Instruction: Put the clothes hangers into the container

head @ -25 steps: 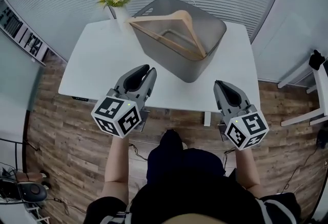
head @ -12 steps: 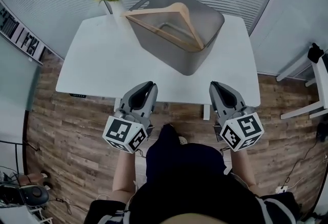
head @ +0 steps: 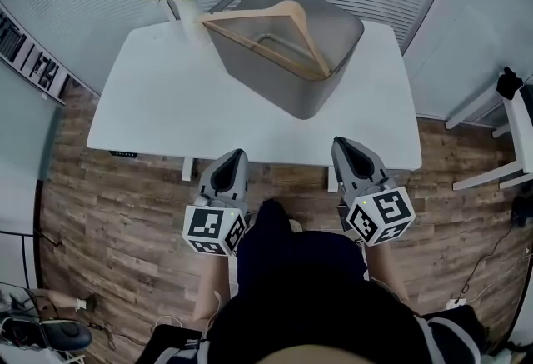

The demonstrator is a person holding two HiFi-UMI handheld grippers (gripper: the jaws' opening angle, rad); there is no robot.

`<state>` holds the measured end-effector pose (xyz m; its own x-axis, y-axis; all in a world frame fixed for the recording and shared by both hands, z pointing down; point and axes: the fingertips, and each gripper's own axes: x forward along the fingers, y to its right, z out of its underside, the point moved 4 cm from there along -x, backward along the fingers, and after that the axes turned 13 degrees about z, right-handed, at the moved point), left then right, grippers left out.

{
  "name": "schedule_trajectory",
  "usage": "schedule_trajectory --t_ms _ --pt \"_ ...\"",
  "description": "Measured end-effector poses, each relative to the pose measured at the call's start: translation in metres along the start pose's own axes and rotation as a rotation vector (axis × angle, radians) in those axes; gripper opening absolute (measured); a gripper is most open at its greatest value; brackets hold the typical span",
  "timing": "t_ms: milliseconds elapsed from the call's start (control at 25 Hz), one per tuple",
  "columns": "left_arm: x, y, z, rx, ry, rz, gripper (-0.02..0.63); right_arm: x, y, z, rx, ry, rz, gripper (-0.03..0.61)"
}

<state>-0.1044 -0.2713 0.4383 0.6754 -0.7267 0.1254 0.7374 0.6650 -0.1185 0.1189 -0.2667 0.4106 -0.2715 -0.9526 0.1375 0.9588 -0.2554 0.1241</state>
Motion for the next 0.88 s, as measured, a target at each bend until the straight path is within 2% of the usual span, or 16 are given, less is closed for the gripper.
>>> schedule_trajectory --t_ms 880 --pt "-0.002 0.001 0.001 0.030 -0.015 0.004 0.012 0.004 -0.009 0.013 -0.003 -0.077 -0.037 0.028"
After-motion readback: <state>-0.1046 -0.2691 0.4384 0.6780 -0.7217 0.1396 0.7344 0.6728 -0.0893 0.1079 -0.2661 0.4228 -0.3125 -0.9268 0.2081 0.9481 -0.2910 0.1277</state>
